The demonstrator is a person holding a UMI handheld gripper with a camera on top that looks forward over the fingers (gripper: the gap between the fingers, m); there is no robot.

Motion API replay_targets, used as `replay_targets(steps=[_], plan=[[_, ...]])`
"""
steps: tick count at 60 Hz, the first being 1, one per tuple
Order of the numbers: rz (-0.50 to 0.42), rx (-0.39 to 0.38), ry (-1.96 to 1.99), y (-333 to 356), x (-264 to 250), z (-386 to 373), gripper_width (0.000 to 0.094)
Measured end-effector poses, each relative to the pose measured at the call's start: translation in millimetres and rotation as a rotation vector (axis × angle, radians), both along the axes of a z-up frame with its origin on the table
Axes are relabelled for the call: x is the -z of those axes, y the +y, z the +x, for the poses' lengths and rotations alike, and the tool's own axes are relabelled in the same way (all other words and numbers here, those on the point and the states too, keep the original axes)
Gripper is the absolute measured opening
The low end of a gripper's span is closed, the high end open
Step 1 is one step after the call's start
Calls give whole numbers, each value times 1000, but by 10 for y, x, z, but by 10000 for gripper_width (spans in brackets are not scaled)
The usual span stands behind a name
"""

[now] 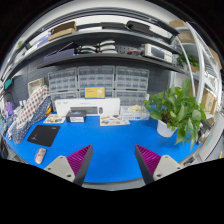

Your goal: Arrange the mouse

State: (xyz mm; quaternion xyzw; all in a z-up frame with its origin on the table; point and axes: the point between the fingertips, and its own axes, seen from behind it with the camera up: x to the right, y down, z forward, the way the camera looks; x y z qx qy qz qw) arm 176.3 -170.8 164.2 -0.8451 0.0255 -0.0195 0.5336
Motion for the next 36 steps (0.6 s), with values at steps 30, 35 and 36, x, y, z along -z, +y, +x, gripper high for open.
replay_targets(steps=[30,35,36], plan=[[-210,-81,22,-429,1153,-1830,851],[-252,-102,43,-479,1383,-2403,848],[-256,-108,49,-475,1422,-2524,849]])
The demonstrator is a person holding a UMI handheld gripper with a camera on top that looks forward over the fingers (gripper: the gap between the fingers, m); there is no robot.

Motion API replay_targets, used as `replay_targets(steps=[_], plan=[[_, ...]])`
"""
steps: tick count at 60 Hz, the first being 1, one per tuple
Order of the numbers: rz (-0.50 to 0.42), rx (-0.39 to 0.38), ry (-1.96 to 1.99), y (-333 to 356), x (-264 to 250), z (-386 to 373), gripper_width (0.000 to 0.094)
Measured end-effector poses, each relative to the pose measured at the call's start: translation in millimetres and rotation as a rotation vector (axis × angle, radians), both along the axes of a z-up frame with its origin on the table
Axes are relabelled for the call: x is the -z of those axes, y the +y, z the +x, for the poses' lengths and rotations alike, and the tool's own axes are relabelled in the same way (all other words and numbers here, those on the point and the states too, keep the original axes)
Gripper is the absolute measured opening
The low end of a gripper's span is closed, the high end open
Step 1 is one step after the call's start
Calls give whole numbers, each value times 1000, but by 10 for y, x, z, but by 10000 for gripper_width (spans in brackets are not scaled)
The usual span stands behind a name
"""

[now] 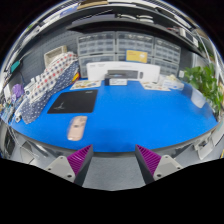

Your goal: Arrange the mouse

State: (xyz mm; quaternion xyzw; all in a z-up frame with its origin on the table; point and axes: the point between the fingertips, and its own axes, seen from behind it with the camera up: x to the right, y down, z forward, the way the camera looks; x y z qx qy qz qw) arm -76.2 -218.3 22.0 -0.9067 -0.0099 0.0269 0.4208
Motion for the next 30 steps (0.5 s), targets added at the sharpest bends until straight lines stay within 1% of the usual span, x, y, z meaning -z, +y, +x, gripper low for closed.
replay_targets(steps=[5,11,21,25,26,27,28,29,30], plan=[[-20,-31,22,40,143,-566,857],[-3,-43,27,211,190,-1057,862],[25,13,15,696,246,-1339,852],[37,34,0,879,253,-1329,778],[38,35,-5,917,261,-1328,797],[38,35,-10,946,272,-1328,738],[33,33,-13,984,277,-1317,703],[31,36,-19,986,305,-1335,705],[28,38,-24,997,325,-1334,656]])
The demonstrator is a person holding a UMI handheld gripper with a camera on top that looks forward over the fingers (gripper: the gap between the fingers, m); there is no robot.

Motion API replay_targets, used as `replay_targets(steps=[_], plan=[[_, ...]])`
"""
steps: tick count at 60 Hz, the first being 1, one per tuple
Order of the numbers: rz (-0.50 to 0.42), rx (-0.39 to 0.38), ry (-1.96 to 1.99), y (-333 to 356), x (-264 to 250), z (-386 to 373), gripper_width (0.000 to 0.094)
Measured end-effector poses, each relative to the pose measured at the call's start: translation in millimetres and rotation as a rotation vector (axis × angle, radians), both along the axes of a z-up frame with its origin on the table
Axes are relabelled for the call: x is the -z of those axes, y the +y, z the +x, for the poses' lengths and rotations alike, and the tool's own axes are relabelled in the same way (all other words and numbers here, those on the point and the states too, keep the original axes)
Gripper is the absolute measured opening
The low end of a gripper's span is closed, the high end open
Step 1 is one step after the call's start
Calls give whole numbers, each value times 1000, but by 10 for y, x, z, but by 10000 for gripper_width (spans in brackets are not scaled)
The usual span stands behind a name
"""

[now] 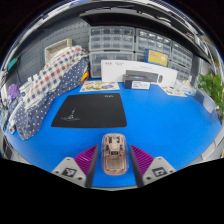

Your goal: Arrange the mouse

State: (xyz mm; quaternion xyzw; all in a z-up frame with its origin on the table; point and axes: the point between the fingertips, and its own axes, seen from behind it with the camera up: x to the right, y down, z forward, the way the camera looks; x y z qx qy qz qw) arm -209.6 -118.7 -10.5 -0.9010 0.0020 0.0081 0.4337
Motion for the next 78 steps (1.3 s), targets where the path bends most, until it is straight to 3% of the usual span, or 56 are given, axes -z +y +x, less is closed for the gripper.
replay_targets(steps=[3,13,21,33,52,61,69,78], plan=[[7,4,-16,38,31,11,476],[28,2,-12,48,12,8,436],[-18,10,-10,42,39,10,321],[-54,32,41,37,-91,-3,317],[141,67,12,673,-1571,312,318],[220,27,10,1163,-2086,146,318],[220,-36,16,1613,-2079,-178,317],[126,-97,33,1985,-1498,-597,317]])
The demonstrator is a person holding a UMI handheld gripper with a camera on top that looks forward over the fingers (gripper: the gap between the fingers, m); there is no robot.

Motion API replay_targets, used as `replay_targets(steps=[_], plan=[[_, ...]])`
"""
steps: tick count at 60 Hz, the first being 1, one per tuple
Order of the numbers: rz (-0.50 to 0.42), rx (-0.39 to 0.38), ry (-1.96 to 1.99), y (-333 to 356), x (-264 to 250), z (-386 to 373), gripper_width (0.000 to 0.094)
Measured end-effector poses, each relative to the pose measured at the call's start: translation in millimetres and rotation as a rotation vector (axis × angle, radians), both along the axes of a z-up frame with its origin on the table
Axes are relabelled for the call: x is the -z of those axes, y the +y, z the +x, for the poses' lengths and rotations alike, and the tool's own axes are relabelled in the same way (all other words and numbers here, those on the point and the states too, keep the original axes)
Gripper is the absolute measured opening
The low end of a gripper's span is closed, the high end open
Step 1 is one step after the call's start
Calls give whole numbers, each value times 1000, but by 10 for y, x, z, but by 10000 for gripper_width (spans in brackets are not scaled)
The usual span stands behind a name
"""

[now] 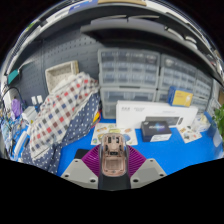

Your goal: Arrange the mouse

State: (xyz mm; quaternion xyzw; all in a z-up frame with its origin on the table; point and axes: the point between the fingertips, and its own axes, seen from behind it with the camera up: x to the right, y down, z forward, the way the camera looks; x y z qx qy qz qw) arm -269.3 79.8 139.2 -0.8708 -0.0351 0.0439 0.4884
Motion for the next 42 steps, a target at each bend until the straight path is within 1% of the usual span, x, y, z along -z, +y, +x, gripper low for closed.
replay_targets(steps=[5,10,21,24,31,38,42], plan=[[-81,-26,10,84,445,-187,315],[-144,-35,8,101,835,-283,316],[-250,-27,4,-21,1430,-328,319],[-218,-32,-15,-13,1447,-318,319],[-201,-27,-60,-11,1457,-313,331],[-194,3,-56,2,1445,-316,415],[-210,20,-48,-18,1451,-318,461]])
